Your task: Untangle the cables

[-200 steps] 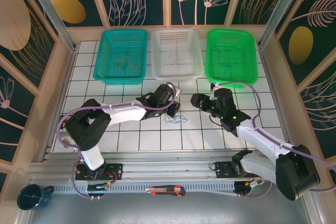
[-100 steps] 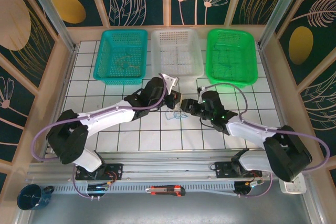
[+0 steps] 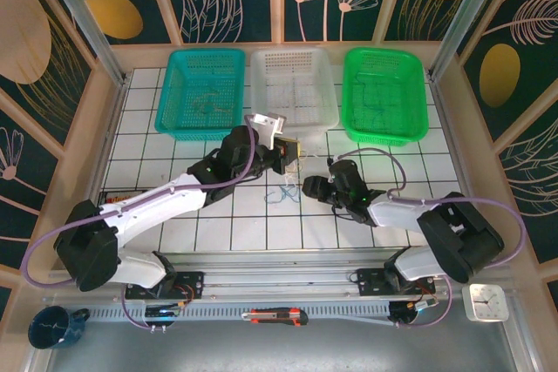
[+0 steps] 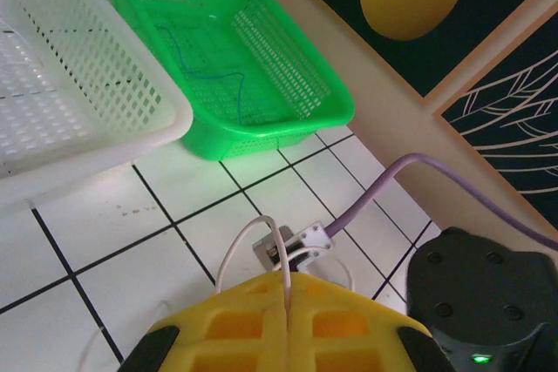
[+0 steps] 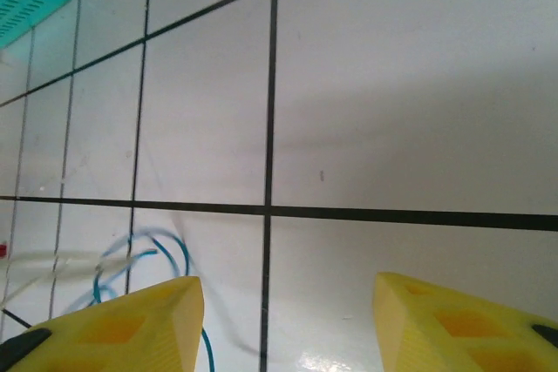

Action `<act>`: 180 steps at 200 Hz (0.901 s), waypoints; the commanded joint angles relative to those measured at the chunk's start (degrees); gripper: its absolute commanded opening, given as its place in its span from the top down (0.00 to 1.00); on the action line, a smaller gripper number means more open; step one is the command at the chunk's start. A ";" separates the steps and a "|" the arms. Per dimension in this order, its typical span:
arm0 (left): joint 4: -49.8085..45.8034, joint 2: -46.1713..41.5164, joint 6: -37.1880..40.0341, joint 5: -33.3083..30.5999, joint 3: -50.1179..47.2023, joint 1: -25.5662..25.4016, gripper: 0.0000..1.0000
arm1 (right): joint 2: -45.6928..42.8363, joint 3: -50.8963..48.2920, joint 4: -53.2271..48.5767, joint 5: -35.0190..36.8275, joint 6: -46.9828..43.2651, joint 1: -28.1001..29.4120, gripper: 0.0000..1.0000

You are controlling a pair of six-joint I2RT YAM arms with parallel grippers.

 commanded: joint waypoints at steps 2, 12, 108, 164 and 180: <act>2.14 0.15 -1.04 -0.75 -1.72 -0.19 1.00 | -4.69 0.14 -1.41 1.81 0.02 0.19 0.46; 2.59 0.43 -1.21 -1.24 -2.21 -0.27 1.00 | -6.74 0.07 -2.80 2.20 -0.04 0.10 0.46; 4.56 3.13 -2.02 -1.73 -3.04 -0.19 1.00 | -22.50 -0.92 -4.19 -1.21 1.73 0.15 0.36; 4.71 3.74 -2.19 -1.18 -2.16 -0.23 1.00 | -20.88 1.48 -2.17 -1.33 1.56 2.08 0.28; 4.73 3.71 -2.34 -0.96 -1.82 -0.28 1.00 | -18.44 2.05 -0.89 -0.37 2.09 2.46 0.28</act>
